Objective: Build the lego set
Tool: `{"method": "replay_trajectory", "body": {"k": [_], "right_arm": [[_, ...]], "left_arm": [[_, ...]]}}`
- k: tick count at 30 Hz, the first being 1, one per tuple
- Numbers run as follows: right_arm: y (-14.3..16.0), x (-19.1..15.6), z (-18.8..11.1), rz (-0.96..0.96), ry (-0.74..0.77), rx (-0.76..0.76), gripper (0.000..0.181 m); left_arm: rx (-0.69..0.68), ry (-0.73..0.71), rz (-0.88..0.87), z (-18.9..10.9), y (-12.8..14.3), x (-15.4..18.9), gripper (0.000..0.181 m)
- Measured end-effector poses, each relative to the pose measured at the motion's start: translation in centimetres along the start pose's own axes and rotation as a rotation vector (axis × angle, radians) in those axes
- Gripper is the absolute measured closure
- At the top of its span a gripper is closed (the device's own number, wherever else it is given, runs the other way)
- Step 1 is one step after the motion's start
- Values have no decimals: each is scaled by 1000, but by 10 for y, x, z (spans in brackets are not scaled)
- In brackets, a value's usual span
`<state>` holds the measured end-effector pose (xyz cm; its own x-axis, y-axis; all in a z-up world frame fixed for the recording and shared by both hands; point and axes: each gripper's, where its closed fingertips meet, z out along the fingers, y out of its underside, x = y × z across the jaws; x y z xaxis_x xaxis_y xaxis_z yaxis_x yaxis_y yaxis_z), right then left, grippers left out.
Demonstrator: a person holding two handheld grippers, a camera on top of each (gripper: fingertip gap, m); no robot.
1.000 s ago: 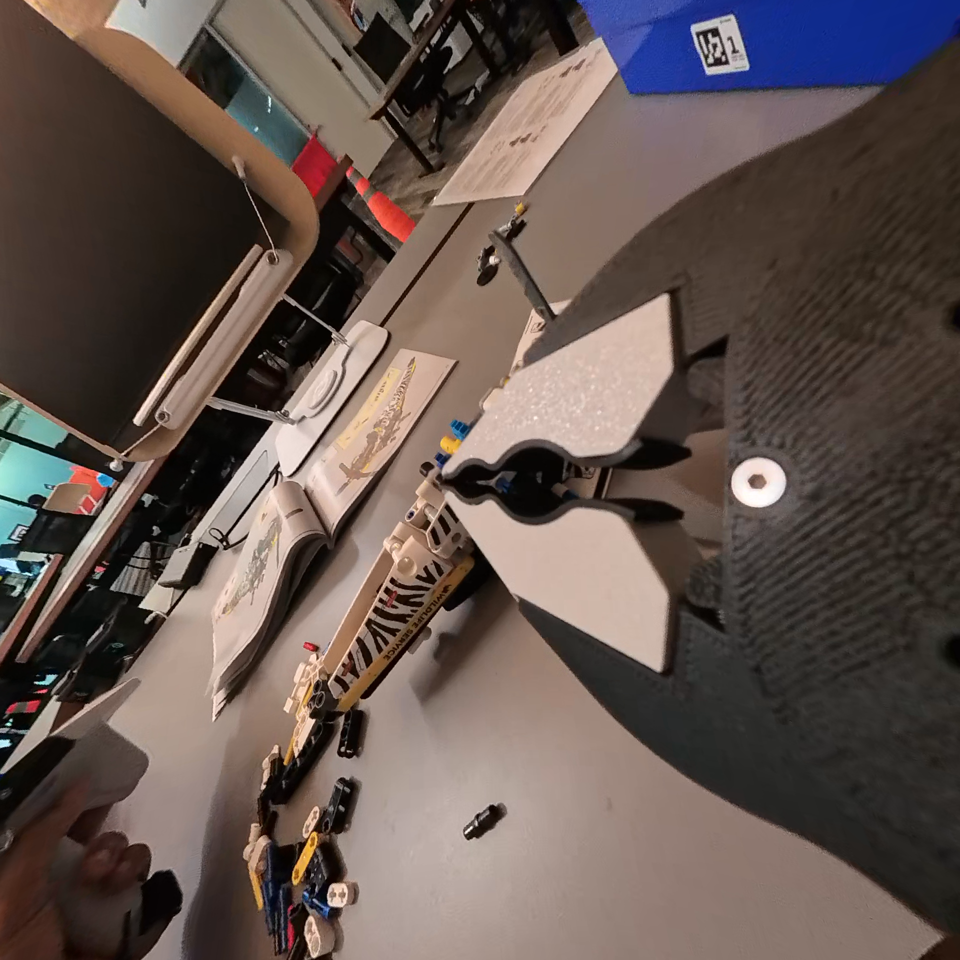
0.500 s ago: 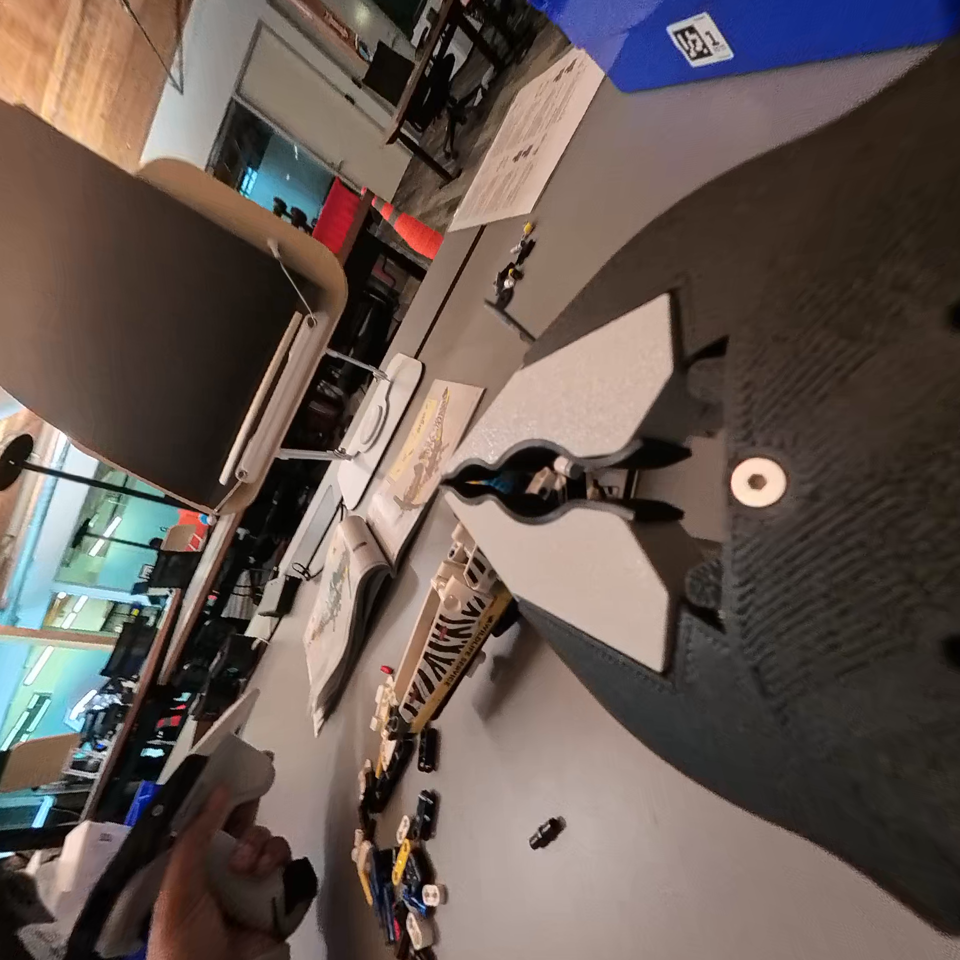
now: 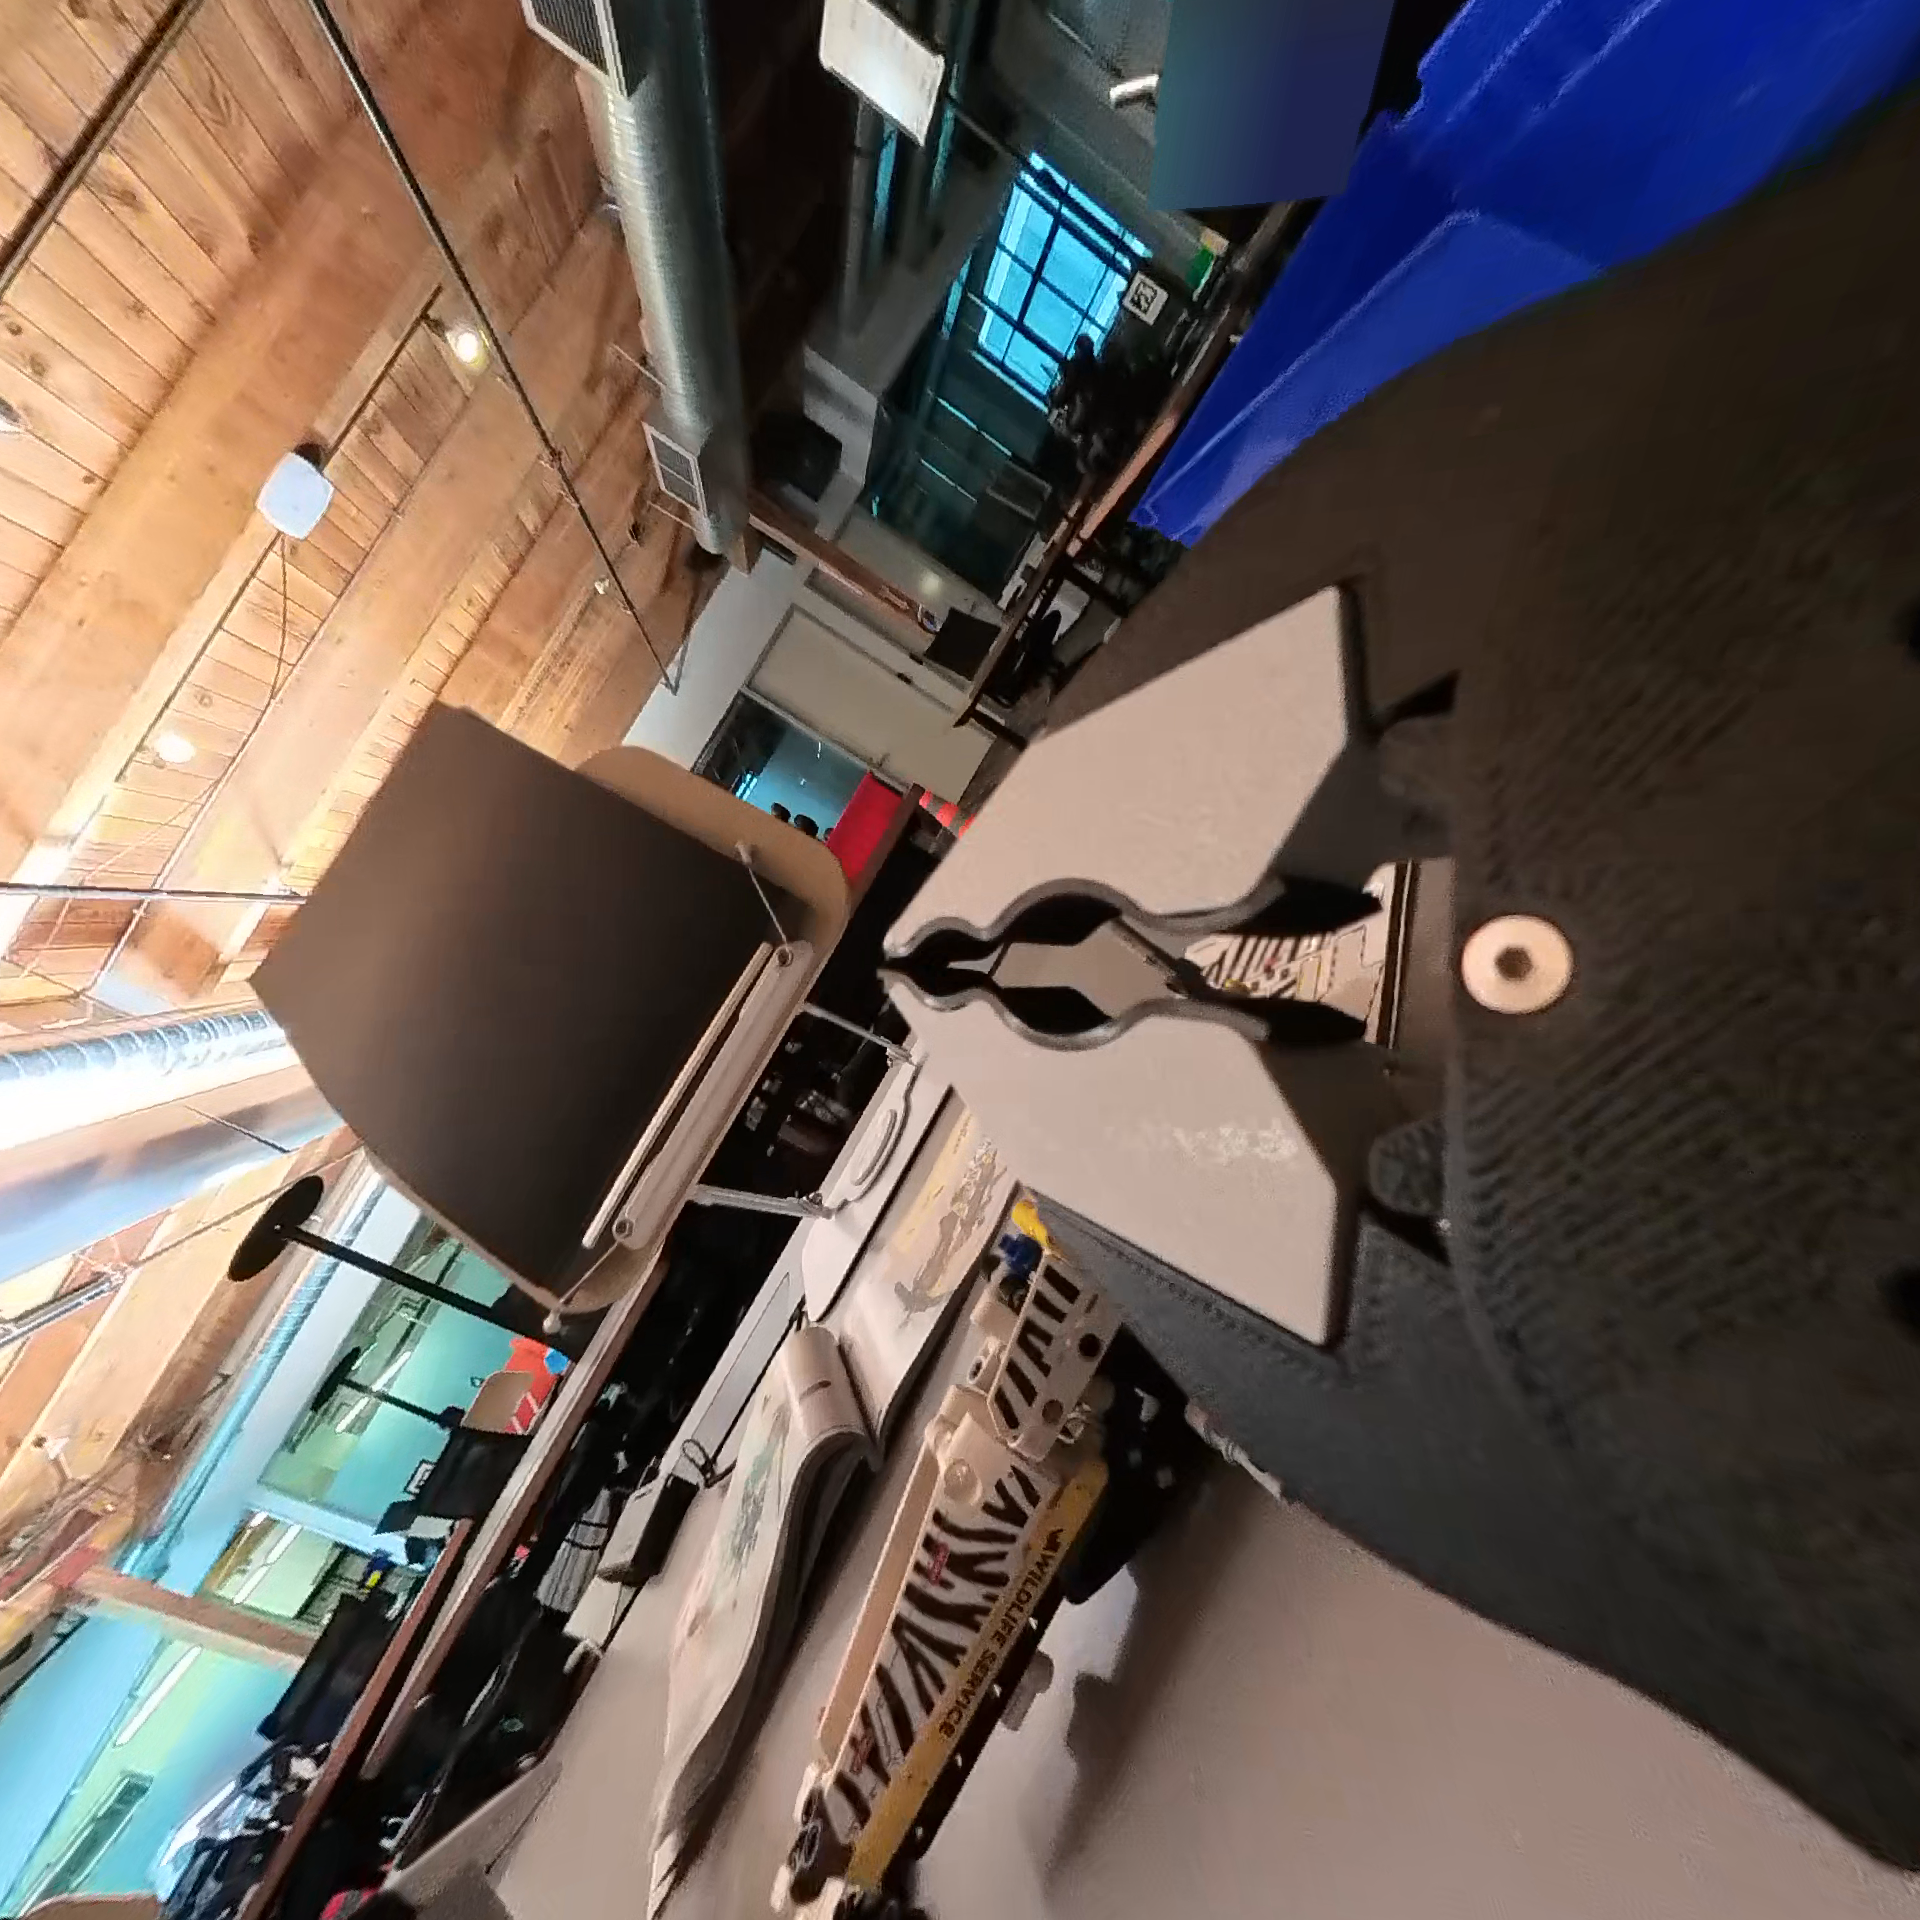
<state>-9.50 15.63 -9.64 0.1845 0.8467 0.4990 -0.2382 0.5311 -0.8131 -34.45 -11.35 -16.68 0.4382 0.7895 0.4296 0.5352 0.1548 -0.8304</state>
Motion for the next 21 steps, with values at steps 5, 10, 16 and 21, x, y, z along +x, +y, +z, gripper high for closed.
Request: {"method": "replay_trajectory", "body": {"k": [5,10,16,21], "right_arm": [[8,21,0,151,87,-57,181],[24,24,1,353,58,-187,181],[32,24,3,428,45,-239,181],[32,20,4,431,13,-247,181]], "left_arm": [[11,100,-68,-2,-2,9,174],[12,-34,92,-2,-3,0,176],[-45,-31,214,2,8,12,178],[-26,20,145,0,4,14,177]]}}
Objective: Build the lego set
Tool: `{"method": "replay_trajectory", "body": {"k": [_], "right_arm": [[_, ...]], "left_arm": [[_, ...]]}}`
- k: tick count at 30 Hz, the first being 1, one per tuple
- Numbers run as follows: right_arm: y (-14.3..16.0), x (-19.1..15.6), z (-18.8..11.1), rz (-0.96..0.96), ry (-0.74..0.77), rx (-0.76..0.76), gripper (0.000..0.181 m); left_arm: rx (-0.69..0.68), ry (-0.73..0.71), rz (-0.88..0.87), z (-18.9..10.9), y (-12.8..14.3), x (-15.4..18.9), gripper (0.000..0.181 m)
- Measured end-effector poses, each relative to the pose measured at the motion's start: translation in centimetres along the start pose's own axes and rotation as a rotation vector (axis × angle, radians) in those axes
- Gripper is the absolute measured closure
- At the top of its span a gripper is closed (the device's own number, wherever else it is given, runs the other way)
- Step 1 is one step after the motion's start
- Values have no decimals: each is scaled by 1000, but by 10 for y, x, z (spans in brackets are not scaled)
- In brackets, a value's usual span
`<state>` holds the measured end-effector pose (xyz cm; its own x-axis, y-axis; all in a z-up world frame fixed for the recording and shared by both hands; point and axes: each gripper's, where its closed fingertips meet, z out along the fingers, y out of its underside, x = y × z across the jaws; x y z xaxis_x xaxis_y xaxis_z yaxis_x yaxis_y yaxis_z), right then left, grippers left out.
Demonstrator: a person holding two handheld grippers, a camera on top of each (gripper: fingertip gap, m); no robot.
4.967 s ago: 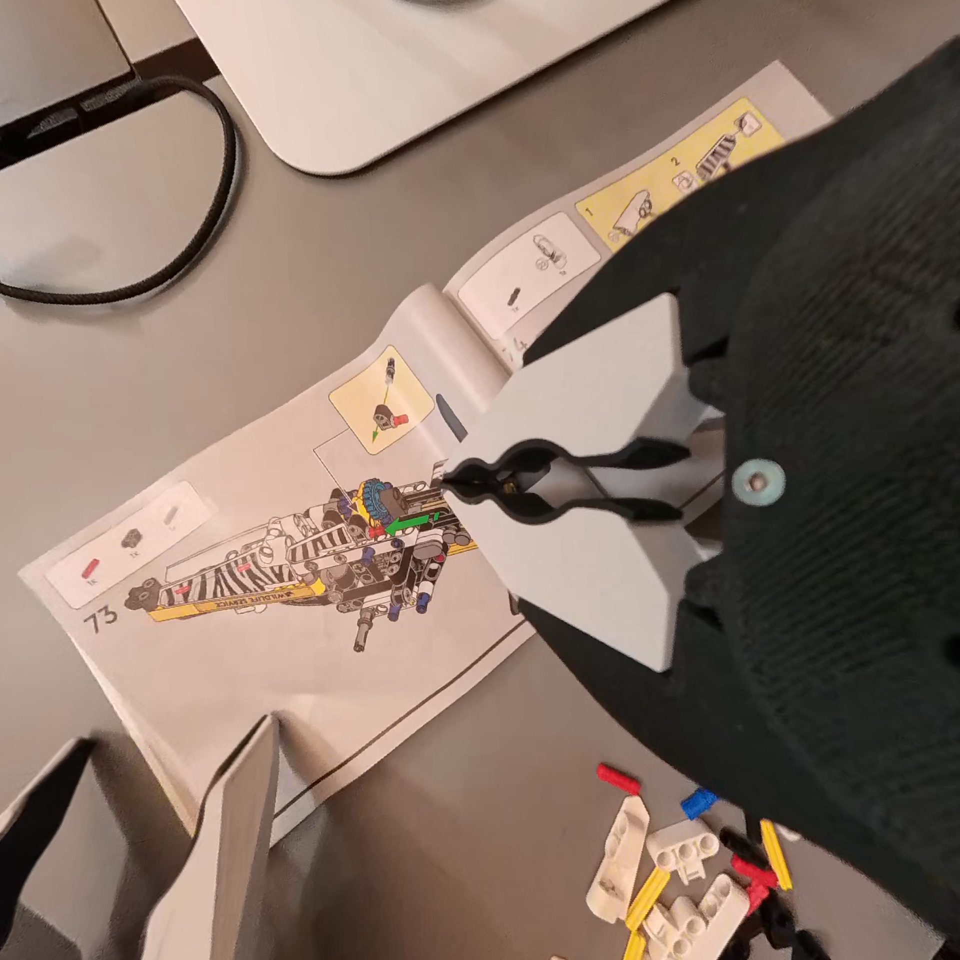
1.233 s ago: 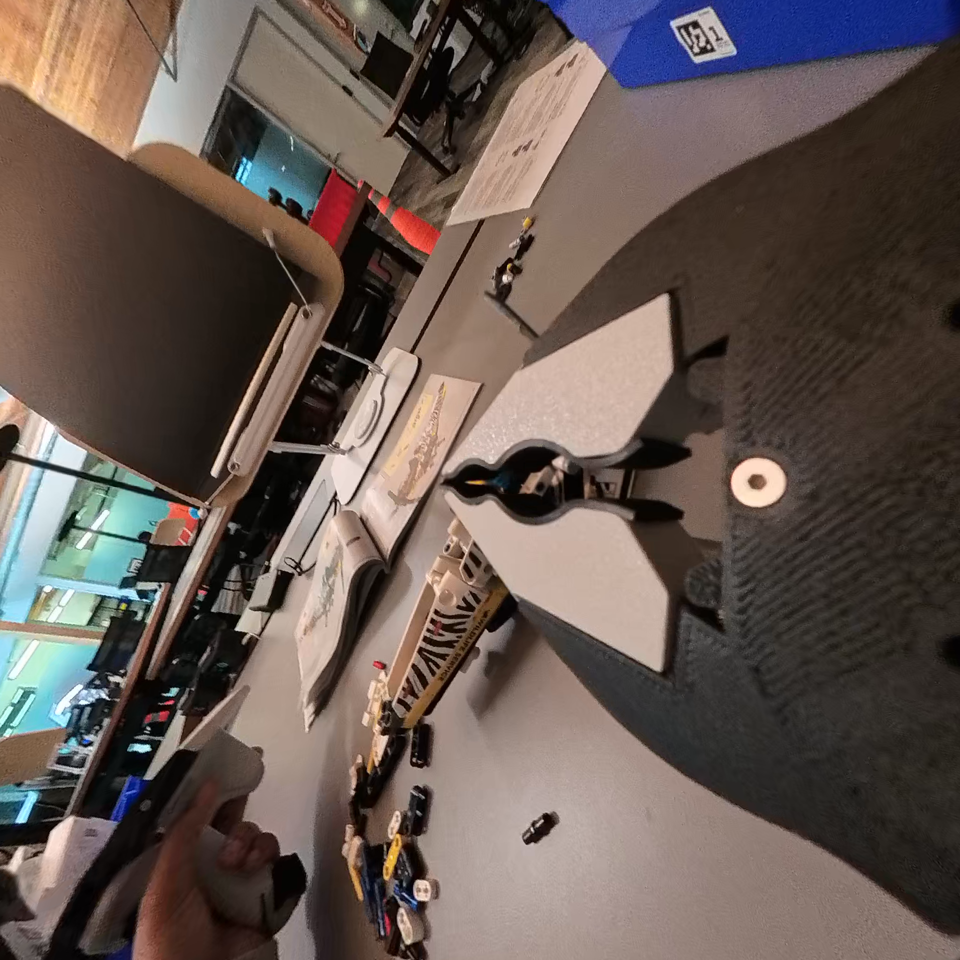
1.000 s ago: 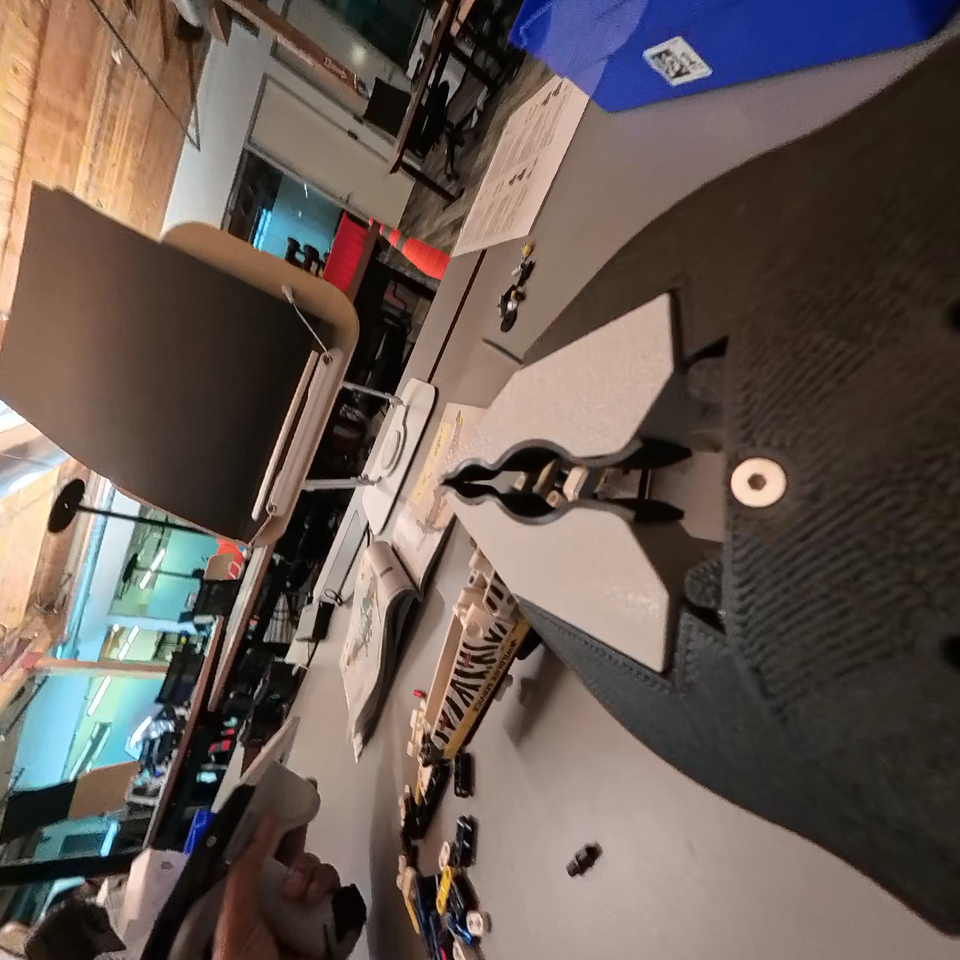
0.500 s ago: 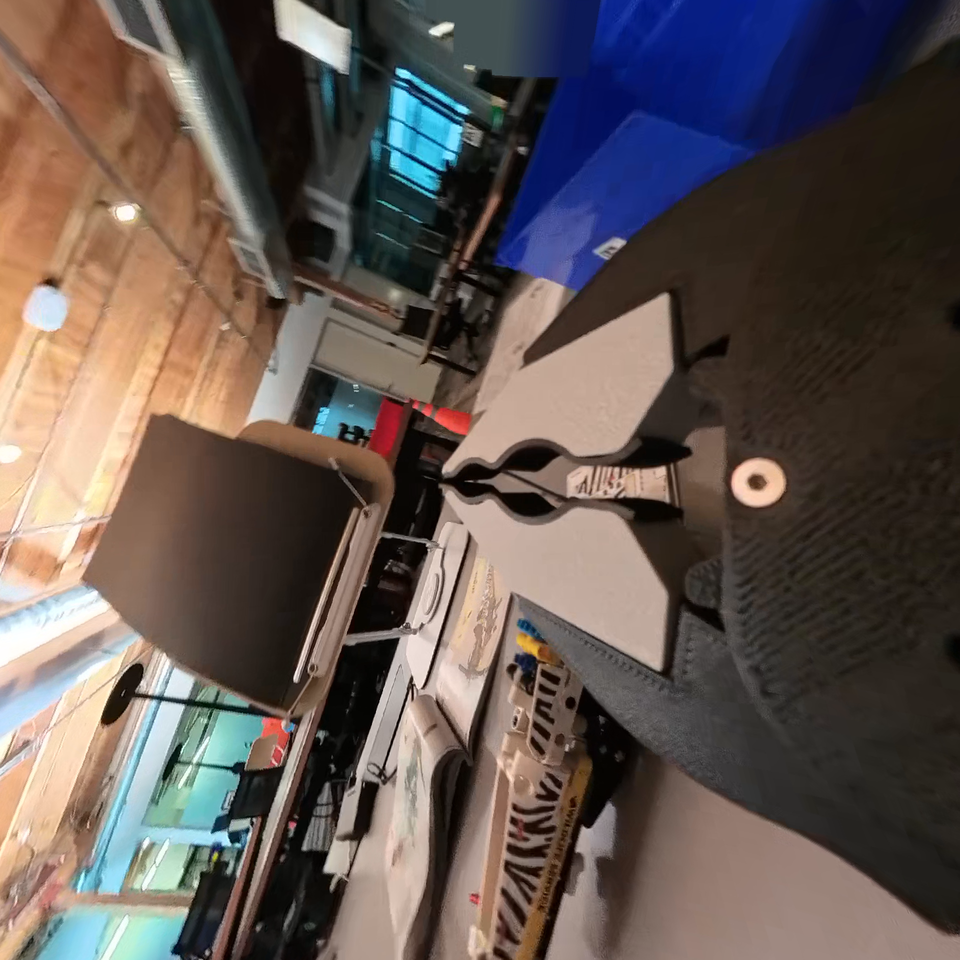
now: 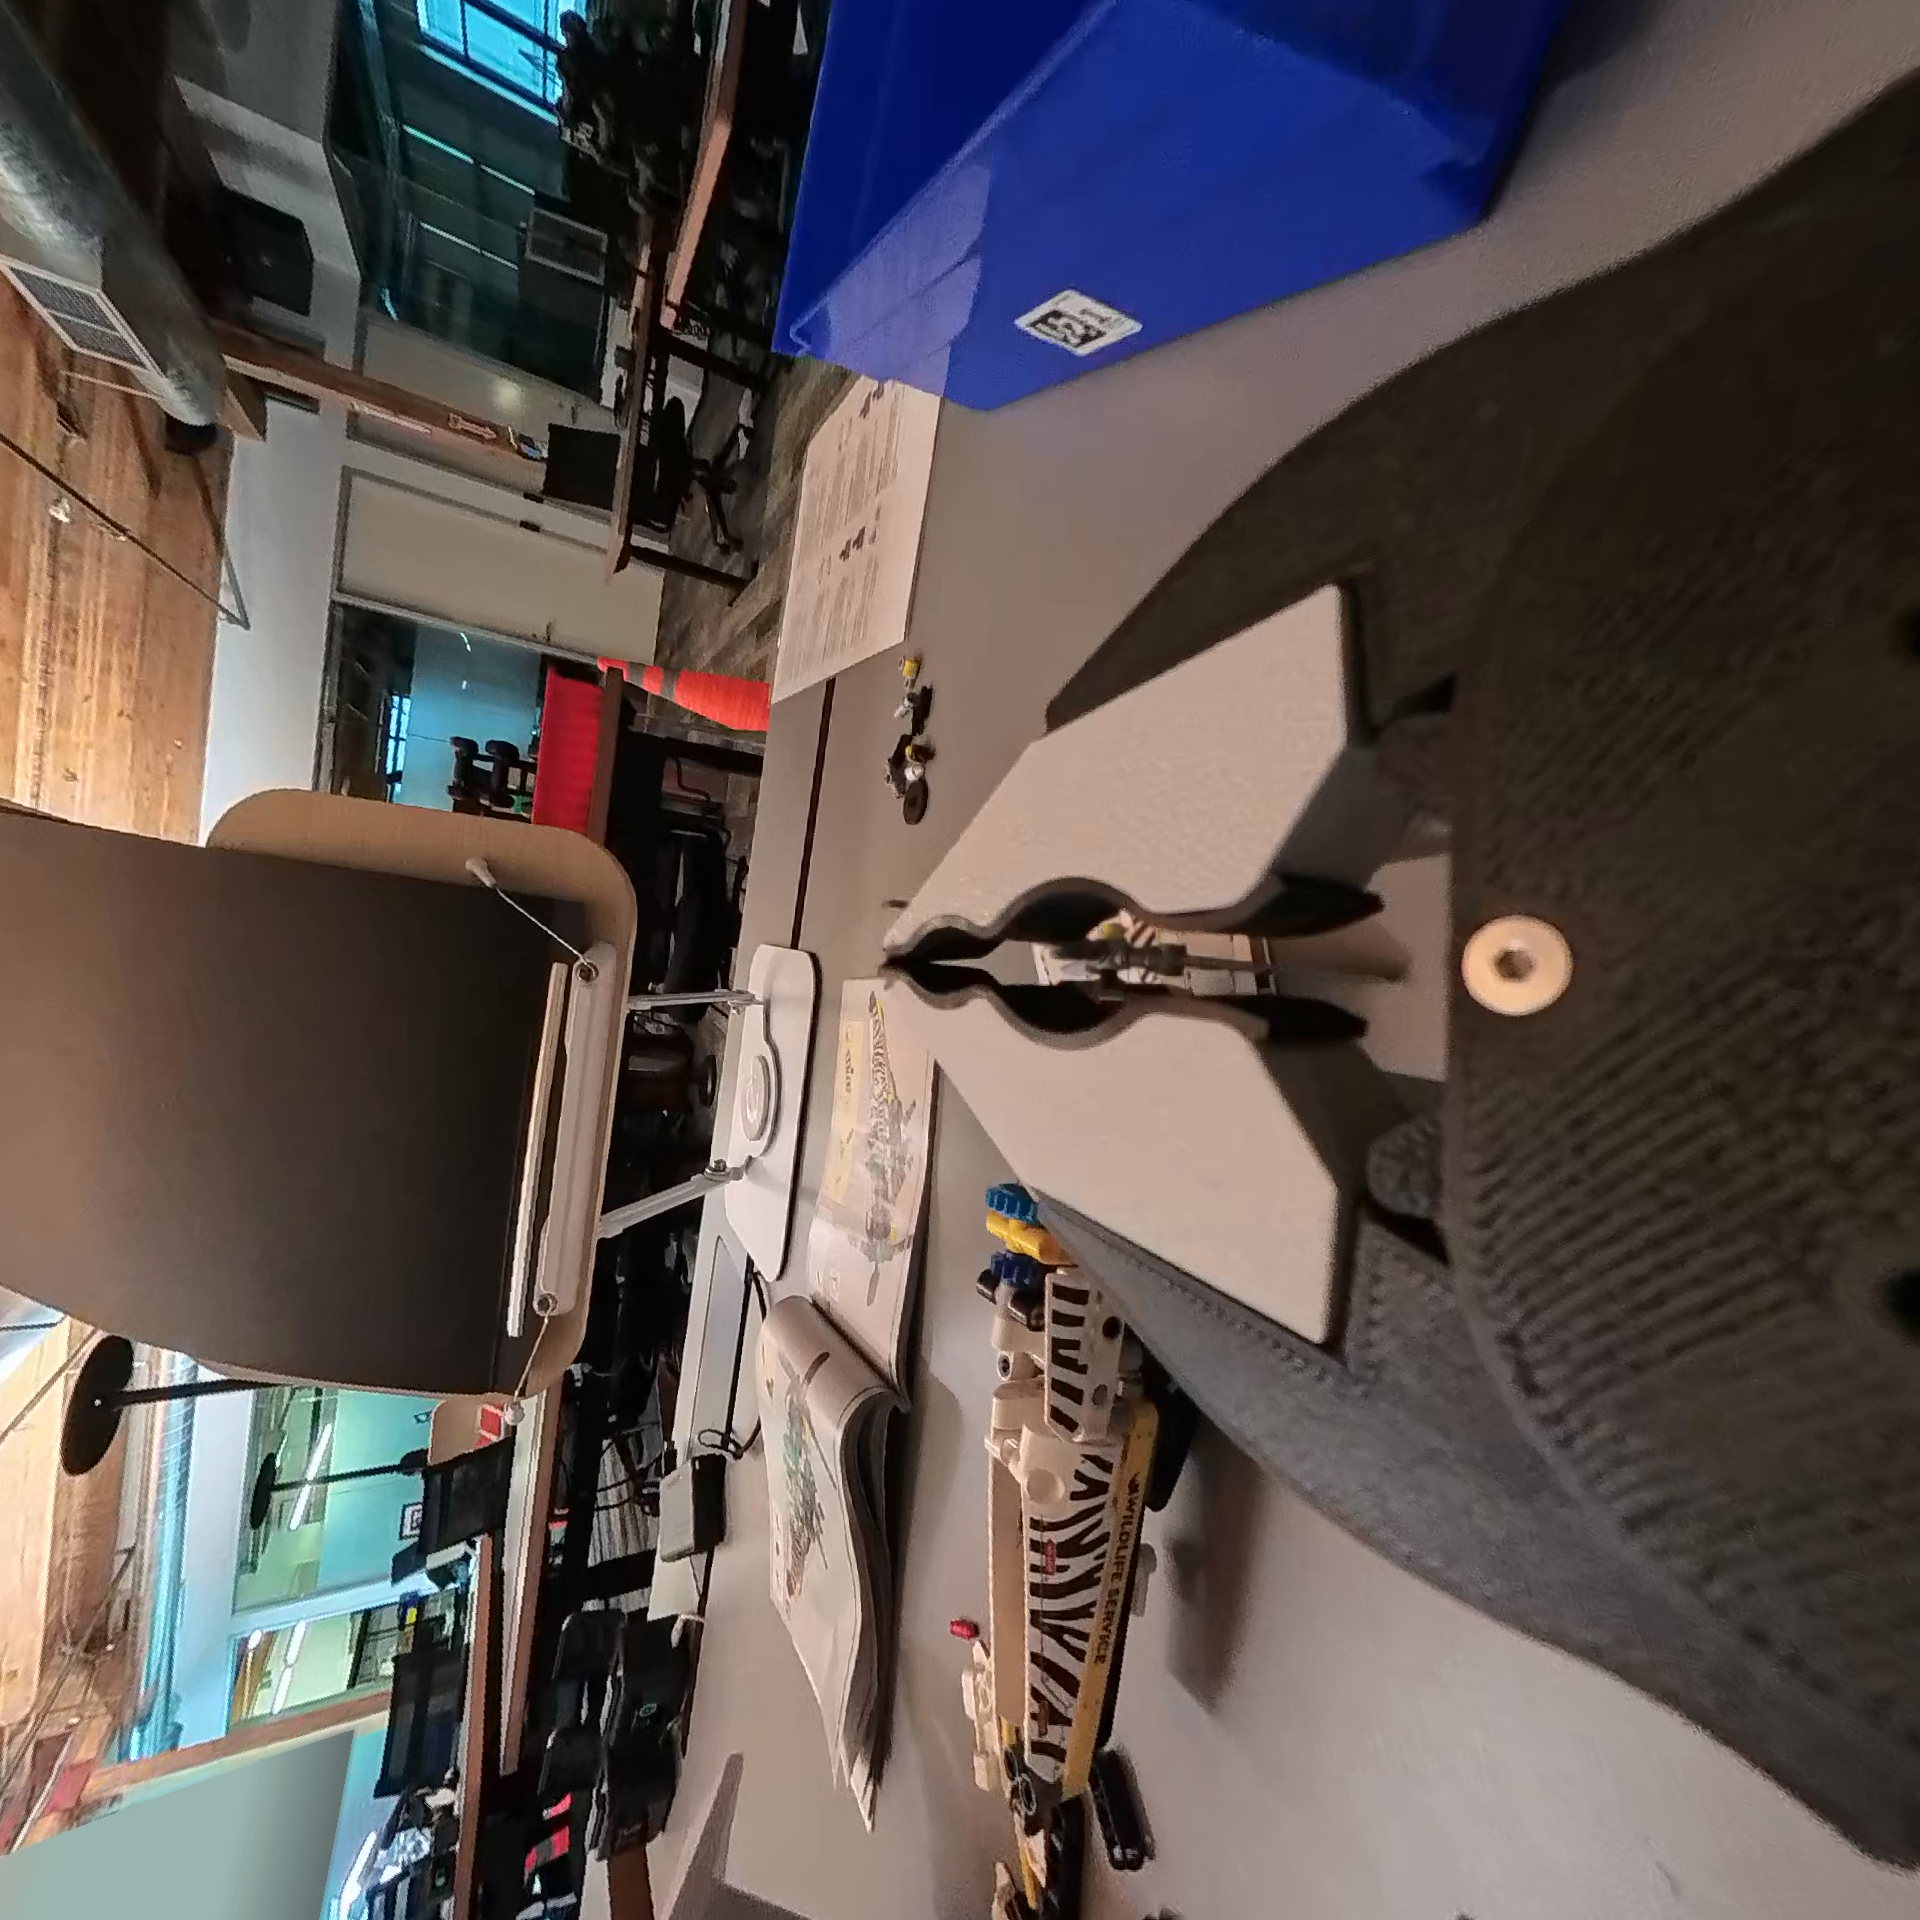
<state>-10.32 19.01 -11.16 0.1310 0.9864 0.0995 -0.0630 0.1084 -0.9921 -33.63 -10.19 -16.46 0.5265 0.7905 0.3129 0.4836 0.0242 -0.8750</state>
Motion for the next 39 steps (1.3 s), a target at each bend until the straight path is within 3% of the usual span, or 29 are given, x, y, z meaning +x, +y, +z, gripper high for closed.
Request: {"method": "replay_trajectory", "body": {"k": [39], "right_arm": [[-1,-15,1,-16,-107,8,181]], "left_arm": [[4,24,11,1,0,6,174]]}}
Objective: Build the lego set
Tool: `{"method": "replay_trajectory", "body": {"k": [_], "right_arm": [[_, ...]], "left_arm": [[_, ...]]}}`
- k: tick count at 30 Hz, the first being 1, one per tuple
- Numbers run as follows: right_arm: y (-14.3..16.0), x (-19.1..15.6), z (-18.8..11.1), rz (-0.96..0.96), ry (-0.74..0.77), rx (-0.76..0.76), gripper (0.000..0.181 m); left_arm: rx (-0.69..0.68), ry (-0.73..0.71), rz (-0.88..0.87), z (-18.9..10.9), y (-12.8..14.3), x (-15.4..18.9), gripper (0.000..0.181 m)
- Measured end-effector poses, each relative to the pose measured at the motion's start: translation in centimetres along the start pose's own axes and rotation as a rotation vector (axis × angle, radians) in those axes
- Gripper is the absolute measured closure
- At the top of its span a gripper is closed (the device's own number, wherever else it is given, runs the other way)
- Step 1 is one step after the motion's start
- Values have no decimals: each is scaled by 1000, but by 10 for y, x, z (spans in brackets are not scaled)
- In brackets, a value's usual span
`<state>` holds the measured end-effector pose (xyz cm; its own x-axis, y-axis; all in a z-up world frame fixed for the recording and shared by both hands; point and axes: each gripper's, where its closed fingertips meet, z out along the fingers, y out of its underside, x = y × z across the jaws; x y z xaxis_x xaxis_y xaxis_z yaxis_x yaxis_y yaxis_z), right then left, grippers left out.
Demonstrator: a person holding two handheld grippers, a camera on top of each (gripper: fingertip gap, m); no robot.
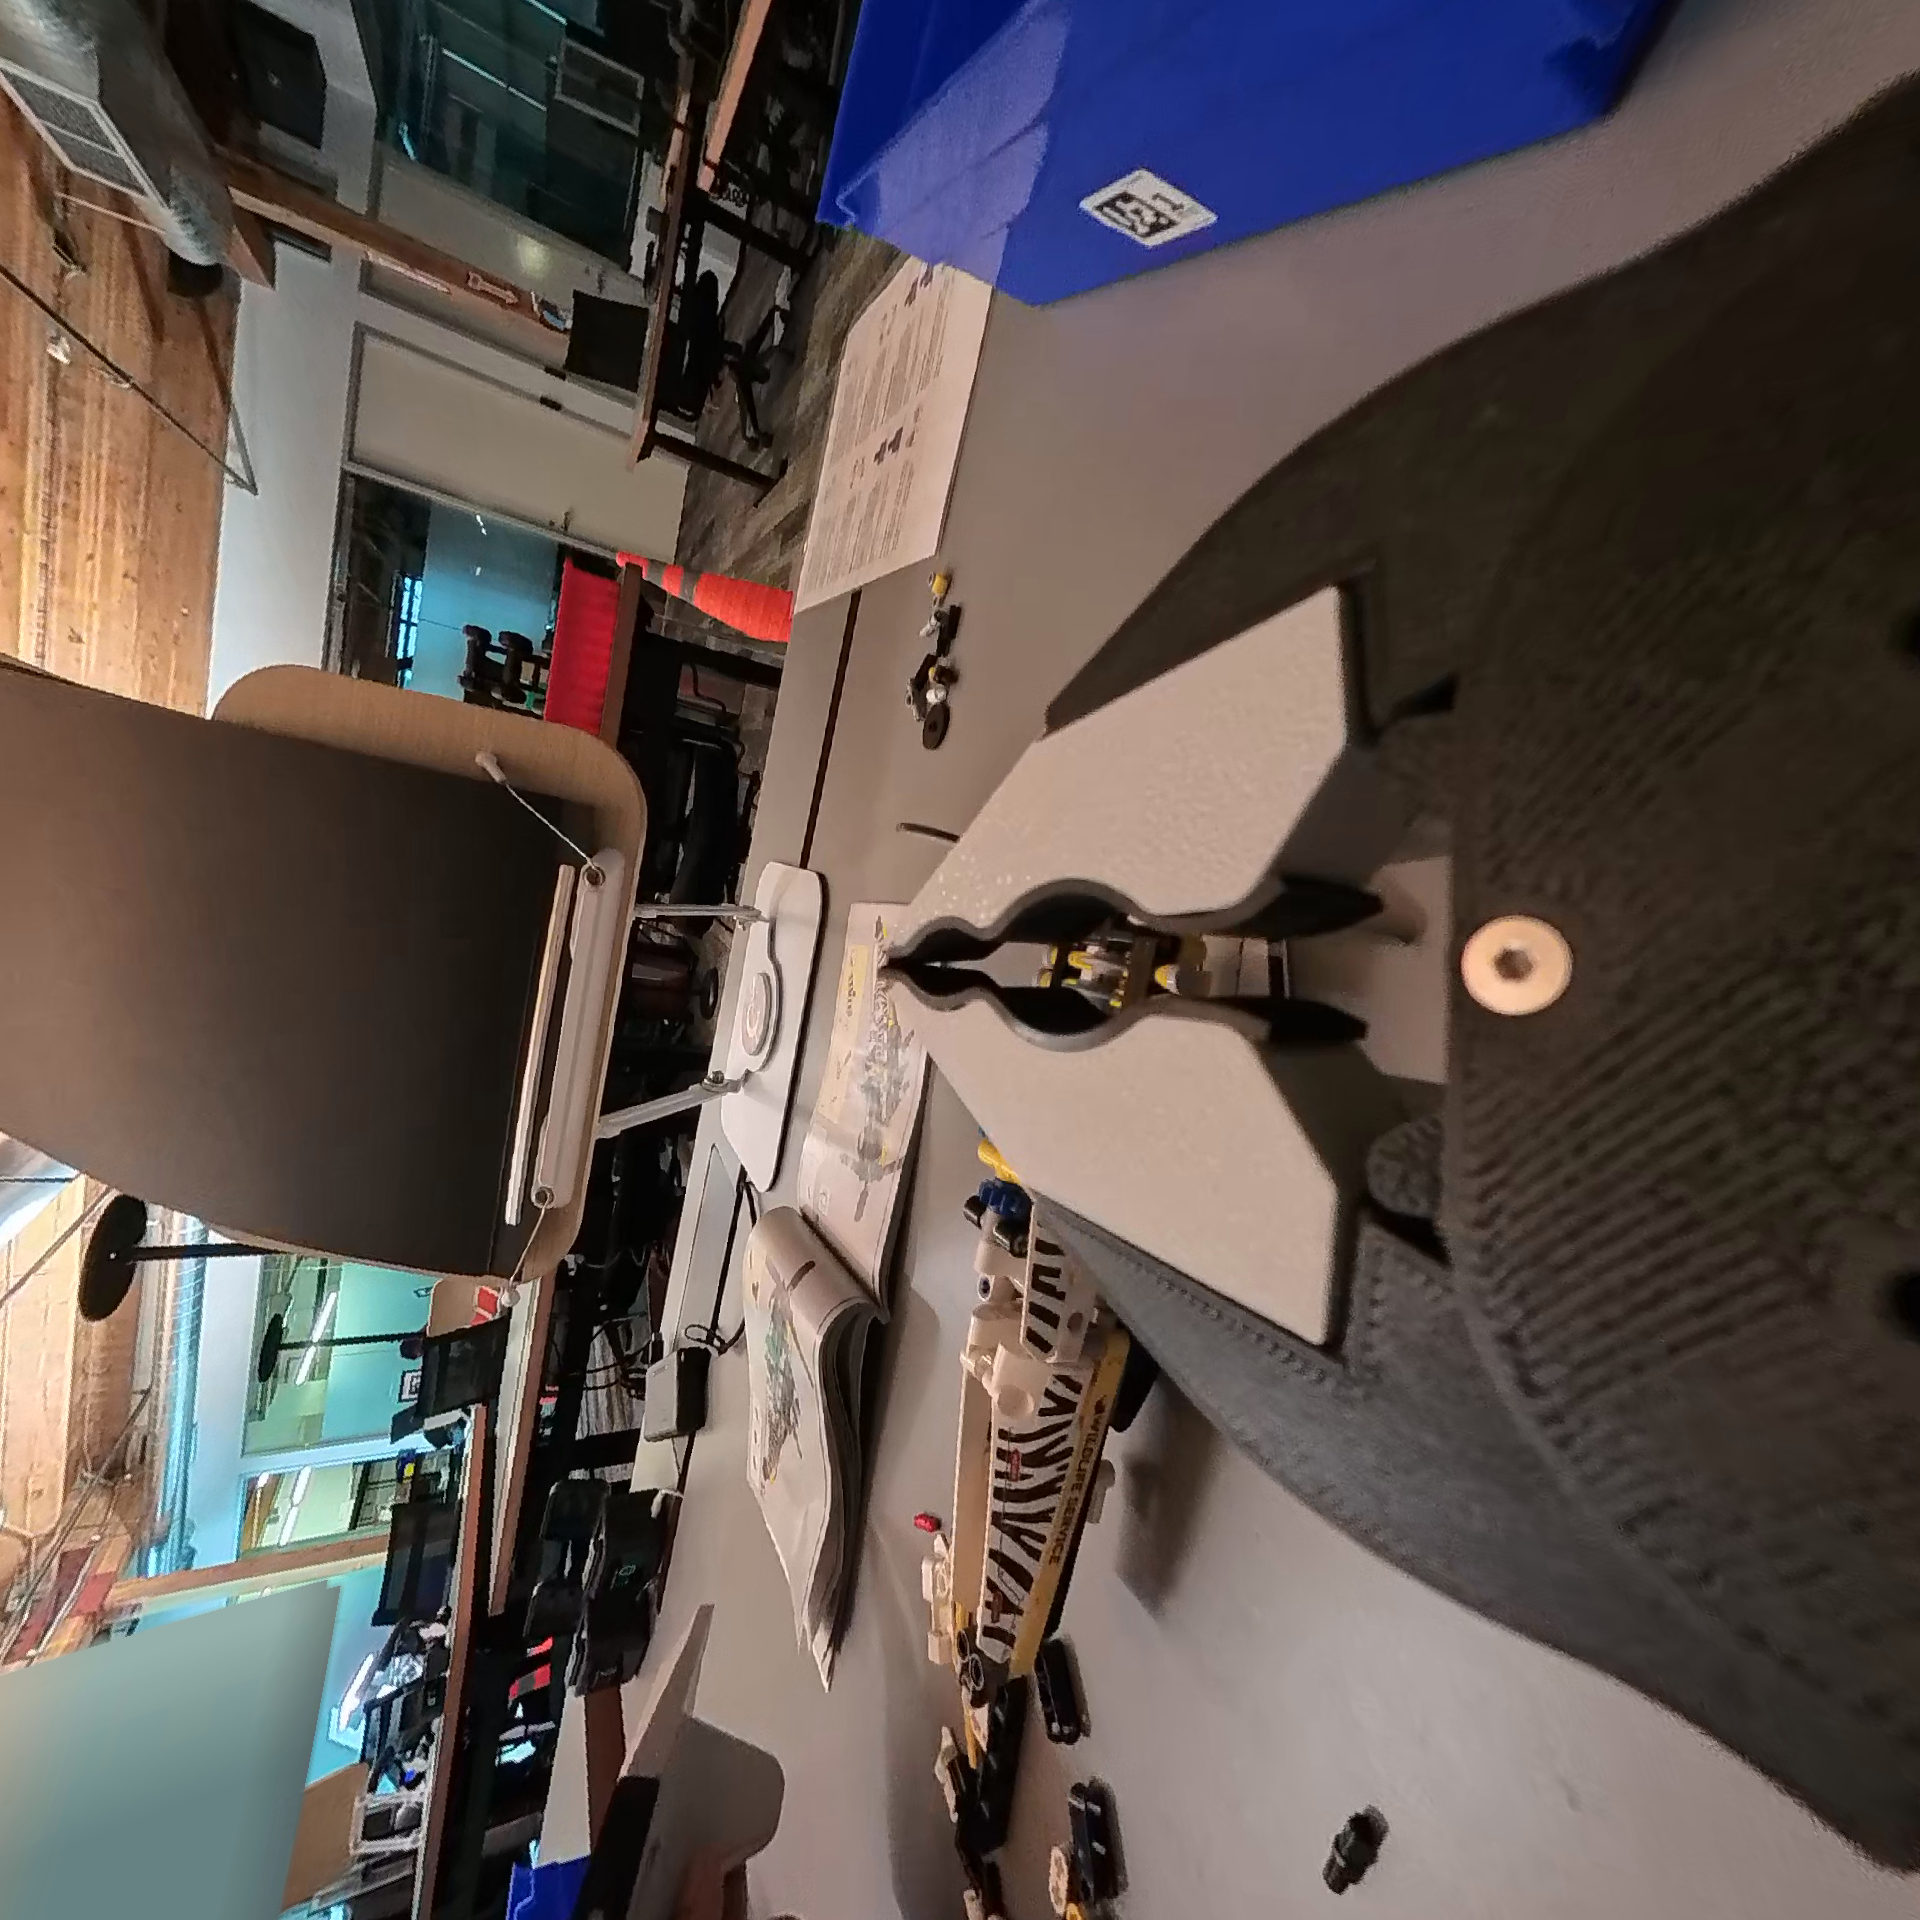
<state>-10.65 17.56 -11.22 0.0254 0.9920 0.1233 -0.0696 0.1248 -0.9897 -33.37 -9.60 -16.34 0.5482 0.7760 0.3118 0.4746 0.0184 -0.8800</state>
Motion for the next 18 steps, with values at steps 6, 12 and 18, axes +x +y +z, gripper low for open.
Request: {"method": "replay_trajectory", "body": {"k": [6,12,18], "right_arm": [[-1,-1,0,1,-11,6,181],[-2,-4,-1,-6,-26,13,181],[-3,-5,-1,-7,-30,20,181]], "left_arm": [[-2,1,3,0,1,0,174],[-4,4,1,1,1,1,174],[5,48,-28,1,-1,6,174]]}}
